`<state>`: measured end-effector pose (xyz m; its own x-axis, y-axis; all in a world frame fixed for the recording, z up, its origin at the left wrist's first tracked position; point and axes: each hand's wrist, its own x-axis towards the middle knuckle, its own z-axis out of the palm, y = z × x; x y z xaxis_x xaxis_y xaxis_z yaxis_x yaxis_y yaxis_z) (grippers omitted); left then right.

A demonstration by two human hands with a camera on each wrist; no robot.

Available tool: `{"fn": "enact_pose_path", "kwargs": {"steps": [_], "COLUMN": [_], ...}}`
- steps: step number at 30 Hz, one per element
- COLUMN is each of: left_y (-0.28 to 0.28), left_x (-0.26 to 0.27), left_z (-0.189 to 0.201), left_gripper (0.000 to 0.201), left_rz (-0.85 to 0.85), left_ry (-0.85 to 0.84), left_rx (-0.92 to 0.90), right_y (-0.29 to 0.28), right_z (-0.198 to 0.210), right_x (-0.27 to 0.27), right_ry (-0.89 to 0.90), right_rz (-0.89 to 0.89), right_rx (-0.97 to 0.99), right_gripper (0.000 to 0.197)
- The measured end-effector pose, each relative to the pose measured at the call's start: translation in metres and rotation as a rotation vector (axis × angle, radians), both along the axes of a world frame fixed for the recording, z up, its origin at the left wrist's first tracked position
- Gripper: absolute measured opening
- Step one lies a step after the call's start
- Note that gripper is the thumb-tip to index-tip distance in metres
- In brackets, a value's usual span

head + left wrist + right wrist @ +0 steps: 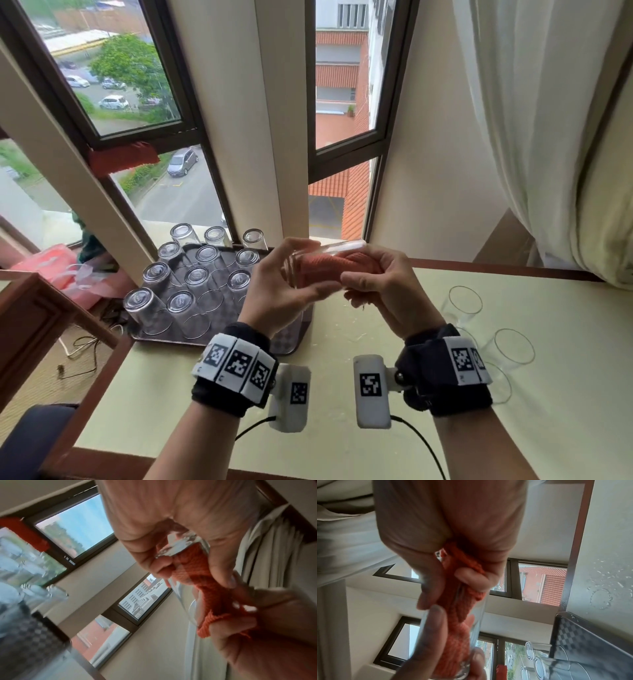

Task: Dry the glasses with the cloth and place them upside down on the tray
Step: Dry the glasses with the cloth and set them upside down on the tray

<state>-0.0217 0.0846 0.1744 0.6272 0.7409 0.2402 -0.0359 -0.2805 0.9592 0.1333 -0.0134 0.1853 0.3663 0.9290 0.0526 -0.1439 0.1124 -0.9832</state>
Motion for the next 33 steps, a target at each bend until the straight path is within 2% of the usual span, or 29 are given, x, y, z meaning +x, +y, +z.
{"fn": "enact_pose_path", "kwargs": {"steps": [2, 3, 6, 7, 8, 10, 12, 14, 15, 17, 19, 20, 22, 24, 26, 27, 29, 31, 33], "left_y": [-0.002, -0.003, -0.004, -0.003, -0.001, 0.001, -0.001, -0.003, -0.004, -0.007, -0.008, -0.008, -0.007, -0.007, -0.007, -0.007, -0.008, -0.009, -0.008], "left_x": [-0.001, -0.001, 0.0, 0.0, -0.001, -0.003, -0.004, -0.003, -0.002, -0.001, 0.0, 0.0, -0.003, -0.005, -0.006, -0.006, -0.004, -0.004, -0.005], "left_z": [-0.003, -0.004, 0.001, 0.002, 0.002, 0.002, 0.001, -0.005, -0.006, -0.005, -0.004, -0.004, -0.002, -0.002, -0.006, -0.008, -0.009, -0.008, -0.006], "left_gripper": [0.068, 0.069, 0.071, 0.073, 0.076, 0.081, 0.077, 0.073, 0.072, 0.071, 0.066, 0.063, 0.061, 0.07, 0.071, 0.071, 0.07, 0.063, 0.061], "left_rz": [0.002, 0.002, -0.045, -0.054, -0.052, -0.019, 0.018, 0.02, 0.005, -0.046, -0.088, -0.08, -0.05, -0.037, -0.024, -0.033, -0.077, -0.107, -0.07], "left_ry": [0.017, 0.01, -0.033, -0.025, -0.005, 0.055, 0.107, 0.09, 0.074, 0.05, 0.053, 0.058, 0.035, 0.014, 0.008, -0.007, -0.035, -0.034, 0.009], "left_rx": [0.112, 0.089, -0.165, -0.194, -0.171, -0.004, 0.21, 0.314, 0.271, 0.01, -0.208, -0.238, -0.18, -0.01, 0.148, 0.154, -0.021, -0.237, -0.339], "right_y": [-0.002, -0.002, -0.005, -0.005, -0.005, -0.004, -0.005, -0.007, -0.007, -0.01, -0.01, -0.01, -0.011, -0.013, -0.013, -0.013, -0.012, -0.009, -0.007], "right_z": [-0.005, -0.006, -0.003, -0.002, -0.001, -0.002, -0.004, -0.004, -0.004, -0.002, -0.001, -0.002, -0.002, -0.002, 0.0, 0.002, 0.005, 0.006, 0.003], "right_x": [0.002, 0.002, 0.0, -0.001, -0.002, -0.003, -0.001, 0.0, 0.001, 0.0, -0.004, -0.005, -0.007, -0.006, -0.003, -0.002, -0.002, -0.005, -0.01], "right_ry": [0.032, 0.056, 0.074, 0.061, 0.05, 0.05, 0.081, 0.115, 0.126, 0.12, 0.049, 0.024, -0.022, 0.002, 0.057, 0.062, 0.052, 0.026, 0.002], "right_rz": [-0.018, -0.037, -0.07, -0.082, -0.094, -0.097, -0.051, -0.043, -0.064, -0.114, -0.156, -0.157, -0.122, -0.055, -0.03, -0.037, -0.062, -0.103, -0.119], "right_rx": [0.008, 0.029, 0.086, 0.089, 0.081, 0.028, -0.014, -0.033, -0.032, 0.01, 0.047, 0.059, 0.052, 0.029, -0.006, -0.006, 0.026, 0.065, 0.07], "right_gripper": [0.029, 0.029, 0.03, 0.033, 0.035, 0.038, 0.04, 0.045, 0.045, 0.041, 0.058, 0.062, 0.05, 0.036, 0.037, 0.038, 0.037, 0.05, 0.057]}}
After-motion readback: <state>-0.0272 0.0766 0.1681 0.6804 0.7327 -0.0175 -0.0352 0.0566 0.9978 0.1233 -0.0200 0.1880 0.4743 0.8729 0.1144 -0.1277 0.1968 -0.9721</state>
